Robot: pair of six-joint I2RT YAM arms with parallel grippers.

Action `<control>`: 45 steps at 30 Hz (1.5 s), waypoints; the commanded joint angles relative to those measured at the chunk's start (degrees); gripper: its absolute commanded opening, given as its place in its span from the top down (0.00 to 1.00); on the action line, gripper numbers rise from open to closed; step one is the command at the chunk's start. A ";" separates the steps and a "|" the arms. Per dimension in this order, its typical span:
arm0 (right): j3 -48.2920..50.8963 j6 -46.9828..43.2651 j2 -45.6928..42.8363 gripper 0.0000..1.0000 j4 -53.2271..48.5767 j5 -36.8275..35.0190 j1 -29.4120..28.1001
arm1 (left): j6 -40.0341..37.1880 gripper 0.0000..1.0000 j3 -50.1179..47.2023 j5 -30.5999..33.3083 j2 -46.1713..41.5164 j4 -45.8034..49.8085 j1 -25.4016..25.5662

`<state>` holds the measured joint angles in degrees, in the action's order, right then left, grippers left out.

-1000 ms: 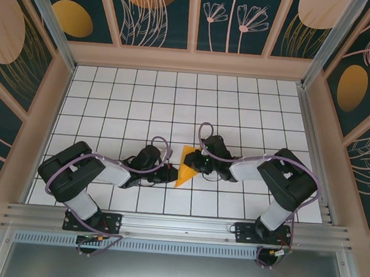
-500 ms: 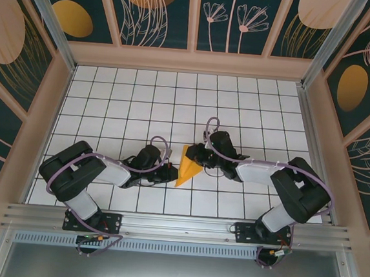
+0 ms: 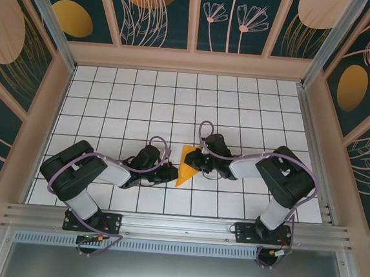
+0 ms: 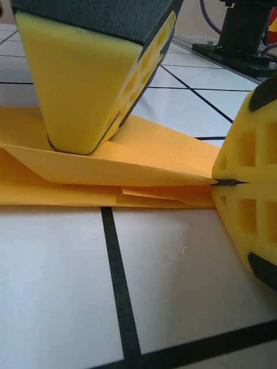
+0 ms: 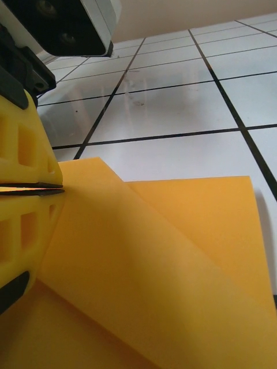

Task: Fold a paper plane with a square sheet of paper (pick it up from the middle)
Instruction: Fourth fold the wing at the center of the table.

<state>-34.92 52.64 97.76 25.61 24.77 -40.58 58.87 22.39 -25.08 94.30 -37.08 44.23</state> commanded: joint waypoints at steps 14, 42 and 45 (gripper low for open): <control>-2.35 -1.31 4.64 0.87 -1.41 -0.13 0.24 | -0.71 1.00 0.15 1.45 3.53 4.94 0.77; -0.86 -0.43 5.98 0.89 -3.83 -2.30 0.07 | -6.90 0.85 -0.15 -6.36 -3.72 11.74 0.86; -0.72 -0.43 6.18 0.89 -3.74 -2.29 0.05 | -7.35 0.91 -0.49 -6.22 -4.04 12.39 0.82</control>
<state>-37.08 52.66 101.21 25.19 25.41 -40.58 53.10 23.16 -29.58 91.07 -28.84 44.58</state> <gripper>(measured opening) 0.112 0.105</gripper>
